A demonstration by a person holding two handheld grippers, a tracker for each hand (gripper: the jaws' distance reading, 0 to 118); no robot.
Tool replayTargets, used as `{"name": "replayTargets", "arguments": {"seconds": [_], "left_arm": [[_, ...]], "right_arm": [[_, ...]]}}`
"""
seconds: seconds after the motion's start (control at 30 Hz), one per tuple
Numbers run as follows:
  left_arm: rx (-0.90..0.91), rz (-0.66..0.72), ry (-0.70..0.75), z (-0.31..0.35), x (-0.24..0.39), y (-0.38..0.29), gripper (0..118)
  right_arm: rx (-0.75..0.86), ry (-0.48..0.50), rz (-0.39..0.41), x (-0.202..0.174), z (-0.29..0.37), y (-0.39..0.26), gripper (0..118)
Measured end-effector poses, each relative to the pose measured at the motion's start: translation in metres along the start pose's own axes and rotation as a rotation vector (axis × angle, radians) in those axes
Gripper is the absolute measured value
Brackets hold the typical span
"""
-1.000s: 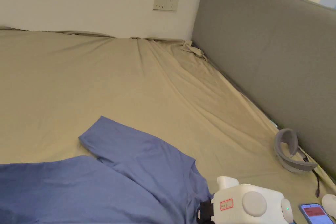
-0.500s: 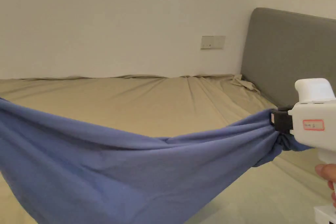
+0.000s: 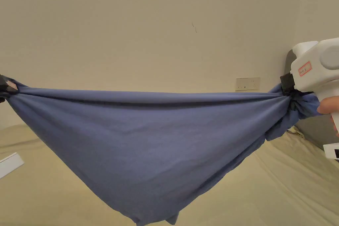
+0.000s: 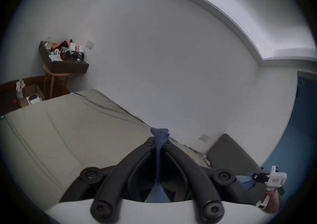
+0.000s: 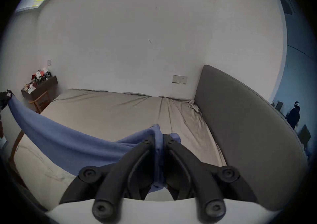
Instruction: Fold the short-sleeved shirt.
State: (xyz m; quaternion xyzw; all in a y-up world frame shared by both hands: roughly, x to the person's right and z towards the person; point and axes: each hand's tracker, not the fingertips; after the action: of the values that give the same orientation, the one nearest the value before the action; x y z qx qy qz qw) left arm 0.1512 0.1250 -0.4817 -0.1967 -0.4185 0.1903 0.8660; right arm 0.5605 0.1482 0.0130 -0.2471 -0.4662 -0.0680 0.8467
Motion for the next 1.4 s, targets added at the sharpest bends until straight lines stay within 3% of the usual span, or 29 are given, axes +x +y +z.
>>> {"name": "replayTargets", "arguments": {"seconds": [0.27,0.5,0.63,0.77,0.97,1.13,1.33,1.4], "left_arm": [[-0.102,-0.057,0.048,-0.046,-0.001,-0.017,1],[-0.309,-0.033,0.080,-0.069,-0.041,-0.104,1],[-0.435,-0.044,0.114,-0.042,-0.069,-0.164,1],[-0.531,0.002,0.133,0.001,-0.104,-0.210,1],[-0.695,-0.022,0.140,0.069,-0.146,-0.259,1],[-0.811,-0.058,0.150,0.108,-0.162,-0.282,1],[-0.939,-0.122,0.195,0.127,-0.185,-0.300,1],[-0.986,-0.240,0.234,0.124,-0.189,-0.311,1]], "right_arm": [[-0.053,0.016,-0.043,0.001,-0.040,0.001,10],[-0.127,0.062,-0.031,-0.008,-0.073,-0.094,11],[-0.213,0.078,-0.029,-0.010,-0.071,-0.177,11],[-0.293,0.114,-0.078,-0.009,-0.042,-0.262,11],[-0.452,0.163,-0.026,-0.010,0.004,-0.362,10],[-0.582,0.197,-0.008,-0.016,0.036,-0.400,10],[-0.735,0.210,0.096,-0.020,0.048,-0.428,10],[-0.760,0.235,0.086,-0.022,0.041,-0.433,10]]}}
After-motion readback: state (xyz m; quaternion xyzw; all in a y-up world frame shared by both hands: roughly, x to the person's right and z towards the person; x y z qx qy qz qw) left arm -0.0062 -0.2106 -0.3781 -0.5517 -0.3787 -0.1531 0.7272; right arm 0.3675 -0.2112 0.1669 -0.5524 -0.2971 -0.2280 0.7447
